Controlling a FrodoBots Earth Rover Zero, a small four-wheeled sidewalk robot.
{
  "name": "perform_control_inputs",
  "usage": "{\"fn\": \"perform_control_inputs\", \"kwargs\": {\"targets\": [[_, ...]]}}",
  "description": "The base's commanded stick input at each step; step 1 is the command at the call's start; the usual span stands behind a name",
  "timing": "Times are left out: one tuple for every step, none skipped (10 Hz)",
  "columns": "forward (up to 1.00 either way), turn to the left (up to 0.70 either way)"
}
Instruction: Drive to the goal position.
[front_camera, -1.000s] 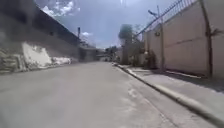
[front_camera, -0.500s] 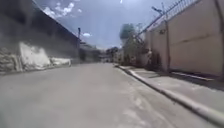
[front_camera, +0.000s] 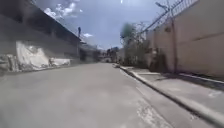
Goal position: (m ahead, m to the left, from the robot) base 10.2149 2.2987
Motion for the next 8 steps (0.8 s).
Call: {"fn": "perform_control_inputs", "kwargs": {"targets": [[0.85, 0.00], [0.85, 0.00], [0.85, 0.00], [0.85, 0.00], [0.85, 0.00], [0.85, 0.00], [0.85, 0.00], [0.85, 0.00]]}}
